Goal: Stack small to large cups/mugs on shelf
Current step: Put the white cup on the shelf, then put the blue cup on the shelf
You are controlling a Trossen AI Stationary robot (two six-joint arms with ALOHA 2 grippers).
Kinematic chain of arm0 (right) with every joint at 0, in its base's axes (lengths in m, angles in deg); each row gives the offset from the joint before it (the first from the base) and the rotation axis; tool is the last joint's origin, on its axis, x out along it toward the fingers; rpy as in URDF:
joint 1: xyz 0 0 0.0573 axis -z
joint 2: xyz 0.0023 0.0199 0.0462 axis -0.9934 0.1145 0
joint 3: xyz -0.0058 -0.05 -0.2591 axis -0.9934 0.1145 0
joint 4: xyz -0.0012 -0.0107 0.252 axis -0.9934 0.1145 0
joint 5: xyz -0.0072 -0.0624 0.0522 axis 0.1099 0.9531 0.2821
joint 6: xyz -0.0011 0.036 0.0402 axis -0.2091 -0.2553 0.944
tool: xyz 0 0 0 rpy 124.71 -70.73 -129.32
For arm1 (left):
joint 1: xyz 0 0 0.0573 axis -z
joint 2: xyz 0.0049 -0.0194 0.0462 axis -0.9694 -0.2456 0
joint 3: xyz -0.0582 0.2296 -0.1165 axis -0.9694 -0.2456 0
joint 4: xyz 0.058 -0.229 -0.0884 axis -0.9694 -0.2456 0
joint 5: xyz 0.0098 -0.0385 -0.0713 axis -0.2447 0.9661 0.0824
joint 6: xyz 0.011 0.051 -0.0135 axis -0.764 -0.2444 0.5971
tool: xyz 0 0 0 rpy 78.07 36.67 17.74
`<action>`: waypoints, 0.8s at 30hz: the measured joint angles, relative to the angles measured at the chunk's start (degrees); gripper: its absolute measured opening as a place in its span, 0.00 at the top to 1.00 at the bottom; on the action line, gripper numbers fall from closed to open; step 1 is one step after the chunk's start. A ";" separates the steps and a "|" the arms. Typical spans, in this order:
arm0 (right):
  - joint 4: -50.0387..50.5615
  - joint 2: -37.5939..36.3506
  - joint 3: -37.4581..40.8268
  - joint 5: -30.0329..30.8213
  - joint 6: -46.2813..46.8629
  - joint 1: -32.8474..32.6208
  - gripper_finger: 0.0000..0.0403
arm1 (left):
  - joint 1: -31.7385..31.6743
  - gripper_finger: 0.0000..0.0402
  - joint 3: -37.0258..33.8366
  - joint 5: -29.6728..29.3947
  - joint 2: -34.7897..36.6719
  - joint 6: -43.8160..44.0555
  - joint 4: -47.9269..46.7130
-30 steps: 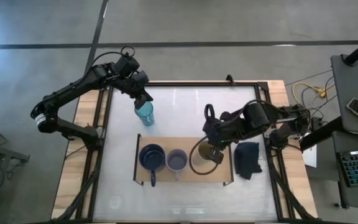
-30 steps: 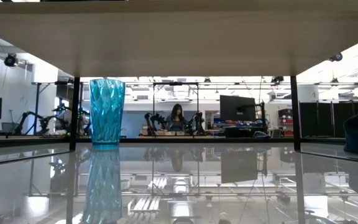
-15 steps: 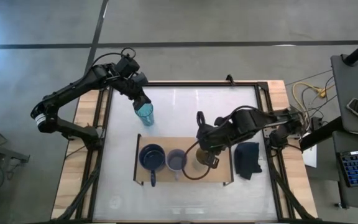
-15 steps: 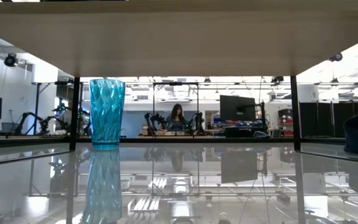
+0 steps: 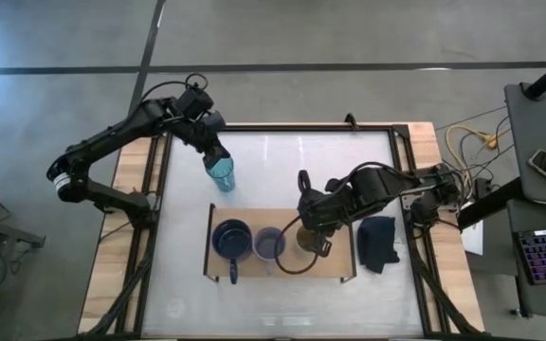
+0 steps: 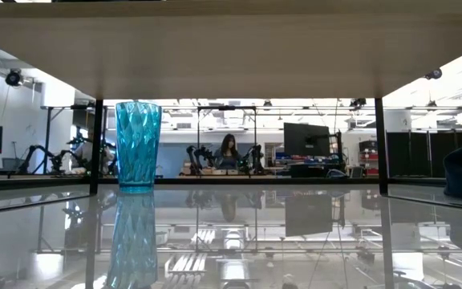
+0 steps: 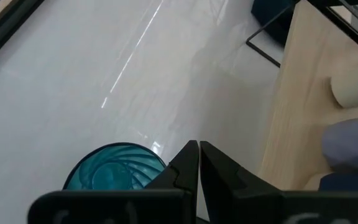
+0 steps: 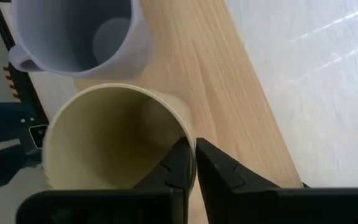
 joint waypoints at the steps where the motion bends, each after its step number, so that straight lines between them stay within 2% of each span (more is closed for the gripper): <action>1: 0.00 0.00 0.00 0.00 0.01 0.00 0.94 | 0.00 1.00 -0.26 0.01 0.00 0.00 0.06; 13: -1.42 0.20 0.02 0.06 -0.09 0.00 0.83 | 0.00 1.00 -3.23 0.00 0.11 0.00 0.46; 24: -1.36 -0.17 -3.78 5.09 -0.13 0.00 0.69 | 0.00 1.00 -1.57 -0.26 1.92 -1.58 1.14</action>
